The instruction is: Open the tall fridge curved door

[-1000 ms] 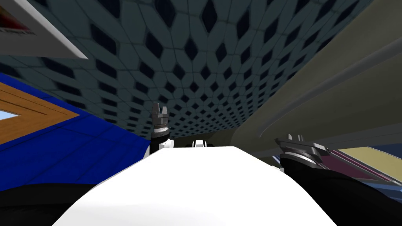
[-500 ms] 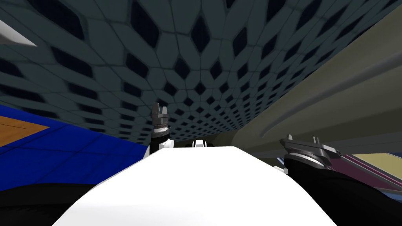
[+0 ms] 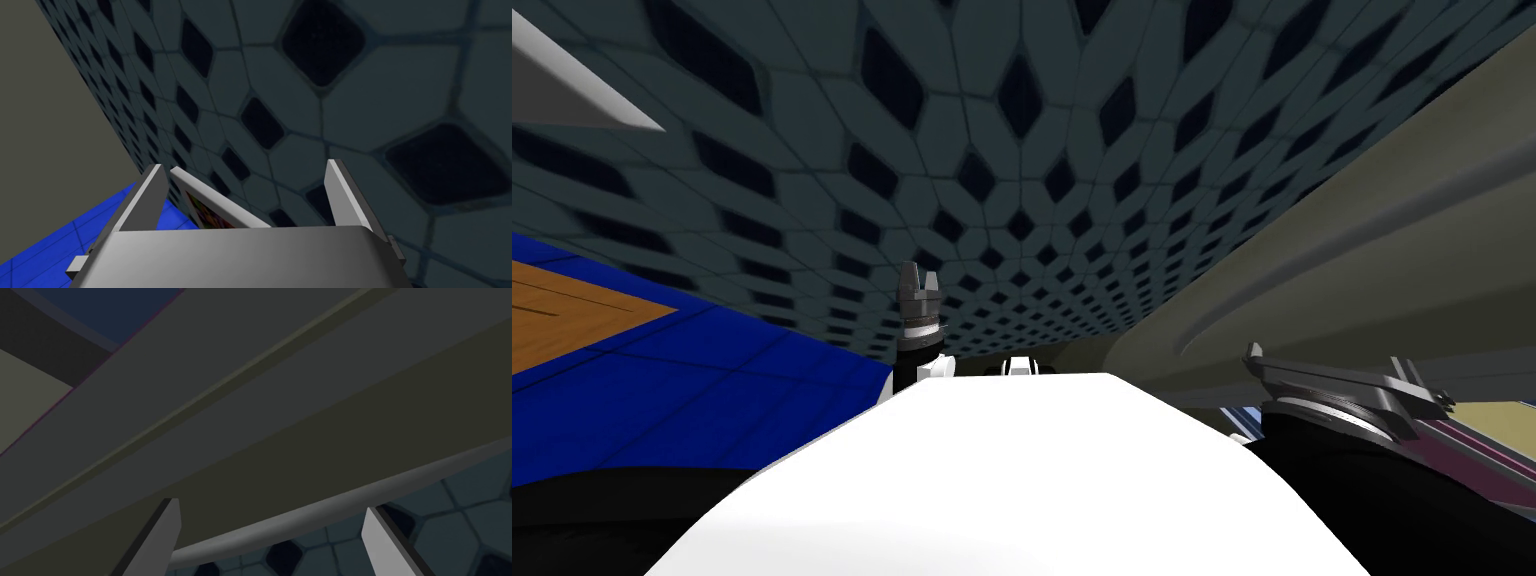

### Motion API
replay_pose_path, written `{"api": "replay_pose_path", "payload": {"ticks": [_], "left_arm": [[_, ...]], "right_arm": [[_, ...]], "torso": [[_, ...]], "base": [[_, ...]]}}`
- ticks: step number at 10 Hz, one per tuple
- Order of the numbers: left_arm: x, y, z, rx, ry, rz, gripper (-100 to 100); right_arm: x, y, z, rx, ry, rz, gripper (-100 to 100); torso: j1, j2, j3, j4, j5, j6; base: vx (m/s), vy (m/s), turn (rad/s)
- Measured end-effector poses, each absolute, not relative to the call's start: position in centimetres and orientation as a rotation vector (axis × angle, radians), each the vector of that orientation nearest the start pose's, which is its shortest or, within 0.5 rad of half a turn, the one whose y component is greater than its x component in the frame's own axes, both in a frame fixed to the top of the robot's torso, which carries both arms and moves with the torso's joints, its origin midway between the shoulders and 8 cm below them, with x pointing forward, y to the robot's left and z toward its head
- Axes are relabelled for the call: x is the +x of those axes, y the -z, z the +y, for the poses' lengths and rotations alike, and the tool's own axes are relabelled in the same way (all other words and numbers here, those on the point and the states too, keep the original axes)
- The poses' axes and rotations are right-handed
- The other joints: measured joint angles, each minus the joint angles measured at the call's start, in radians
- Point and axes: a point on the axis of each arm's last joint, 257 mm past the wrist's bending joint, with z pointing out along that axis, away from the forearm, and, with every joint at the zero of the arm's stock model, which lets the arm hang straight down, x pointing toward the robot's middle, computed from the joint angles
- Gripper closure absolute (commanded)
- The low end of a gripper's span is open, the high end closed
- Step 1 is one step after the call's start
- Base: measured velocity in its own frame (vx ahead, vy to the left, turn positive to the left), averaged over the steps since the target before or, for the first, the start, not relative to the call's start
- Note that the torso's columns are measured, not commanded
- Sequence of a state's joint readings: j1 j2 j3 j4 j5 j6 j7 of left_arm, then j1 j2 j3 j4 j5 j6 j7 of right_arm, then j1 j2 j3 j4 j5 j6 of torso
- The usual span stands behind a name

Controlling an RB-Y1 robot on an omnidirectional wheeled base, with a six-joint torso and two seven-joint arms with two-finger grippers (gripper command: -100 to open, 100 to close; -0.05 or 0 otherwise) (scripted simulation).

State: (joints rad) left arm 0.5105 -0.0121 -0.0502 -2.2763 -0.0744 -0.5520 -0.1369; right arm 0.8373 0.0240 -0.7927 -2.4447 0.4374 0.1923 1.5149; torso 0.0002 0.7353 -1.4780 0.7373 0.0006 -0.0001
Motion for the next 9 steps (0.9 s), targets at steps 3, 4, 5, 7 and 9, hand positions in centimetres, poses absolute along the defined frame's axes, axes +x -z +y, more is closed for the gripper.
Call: {"api": "replay_pose_path", "payload": {"ticks": [3, 4, 5, 7, 9], "left_arm": [[33.84, -2.86, 25.42, -0.541, 1.185, 0.65, 0], [33.84, -2.86, 25.42, -0.541, 1.185, 0.65, 0], [33.84, -2.86, 25.42, -0.541, 1.185, 0.65, 0], [33.84, -2.86, 25.42, -0.541, 1.185, 0.65, 0], [33.84, -2.86, 25.42, -0.541, 1.185, 0.65, 0]], "right_arm": [[13.86, 2.46, -59.34, -0.026, 1.535, 1.595, -100], [13.78, 2.47, -59.38, -0.022, 1.535, 1.598, 0], [13.77, 2.49, -59.39, -0.021, 1.535, 1.598, 0], [13.76, 2.49, -59.38, -0.021, 1.535, 1.598, 0], [13.77, 2.48, -59.37, -0.022, 1.535, 1.598, 0]], "torso": [[0.001, 0.0, -0.001, 0.0, 0.001, -0.002], [0.0, 0.001, 0.0, 0.0, 0.001, -0.001], [0.0, 0.001, 0.001, 0.0, 0.0, -0.001], [-0.001, 0.003, 0.002, 0.001, -0.001, 0.0], [-0.001, 0.003, 0.002, 0.001, -0.001, 0.0]], "base": [[0.0, -0.007, 0.03], [0.0, 0.0, 0.0], [0.0, 0.0, 0.0], [0.0, 0.0, 0.0], [0.0, 0.0, 0.0]]}}
